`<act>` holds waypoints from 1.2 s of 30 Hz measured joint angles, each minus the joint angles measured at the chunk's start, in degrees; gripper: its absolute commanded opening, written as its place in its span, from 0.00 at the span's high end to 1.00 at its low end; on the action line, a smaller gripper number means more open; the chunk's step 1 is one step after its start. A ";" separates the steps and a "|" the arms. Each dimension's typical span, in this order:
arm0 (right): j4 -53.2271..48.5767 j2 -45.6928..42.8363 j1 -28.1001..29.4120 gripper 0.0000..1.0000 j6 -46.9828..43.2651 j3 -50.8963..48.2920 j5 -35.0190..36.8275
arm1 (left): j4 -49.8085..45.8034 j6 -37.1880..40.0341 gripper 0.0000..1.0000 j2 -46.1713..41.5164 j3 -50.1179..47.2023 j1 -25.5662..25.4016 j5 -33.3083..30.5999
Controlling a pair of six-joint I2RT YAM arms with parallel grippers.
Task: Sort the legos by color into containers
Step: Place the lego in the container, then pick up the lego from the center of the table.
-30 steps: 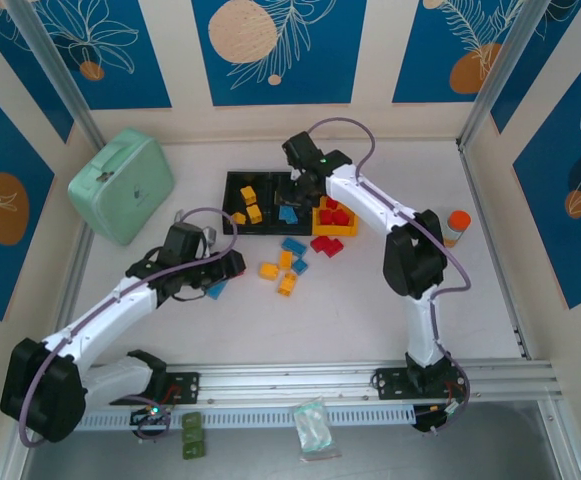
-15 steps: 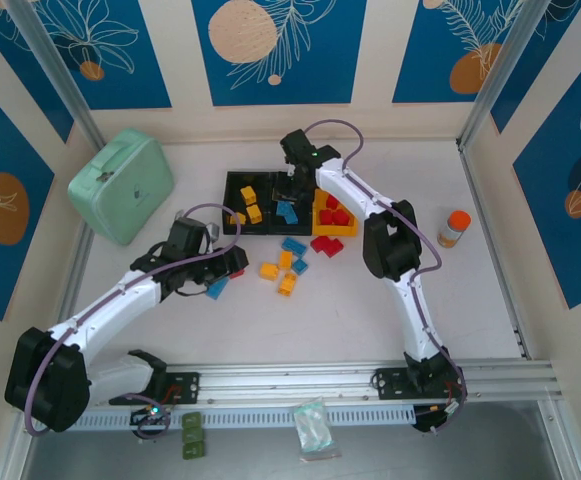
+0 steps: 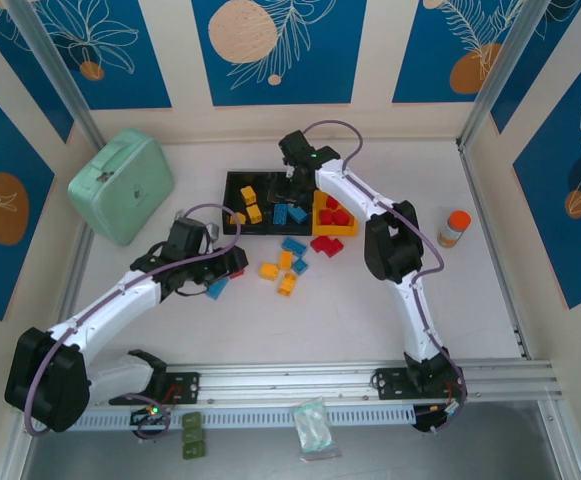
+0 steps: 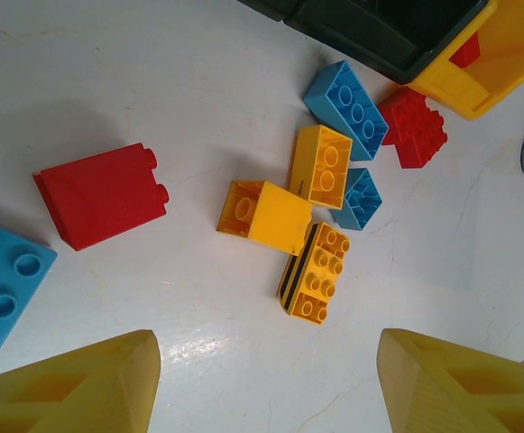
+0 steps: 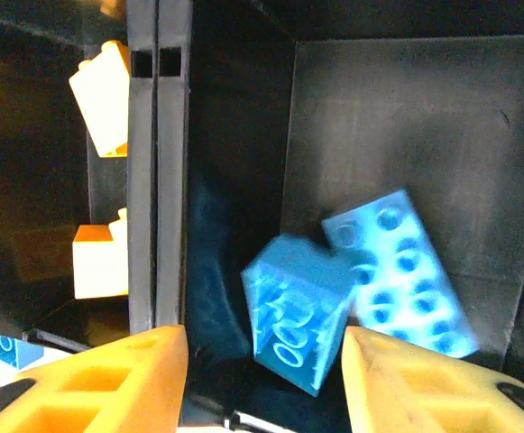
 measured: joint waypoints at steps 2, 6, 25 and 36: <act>0.04 -1.88 0.09 0.51 0.00 -1.16 0.00 | -0.07 0.00 0.35 -0.15 -0.02 0.00 -0.02; 1.03 -6.47 0.39 0.51 0.00 -3.98 0.42 | -0.13 0.00 0.35 -0.81 -0.09 0.00 -0.02; 9.11 -38.45 3.56 0.47 0.81 -45.92 2.12 | -8.04 4.00 0.30 6.71 4.68 -0.26 -6.69; 13.00 -59.06 6.49 0.42 5.70 -70.47 1.95 | -11.15 6.71 0.28 22.25 15.45 -0.61 -12.76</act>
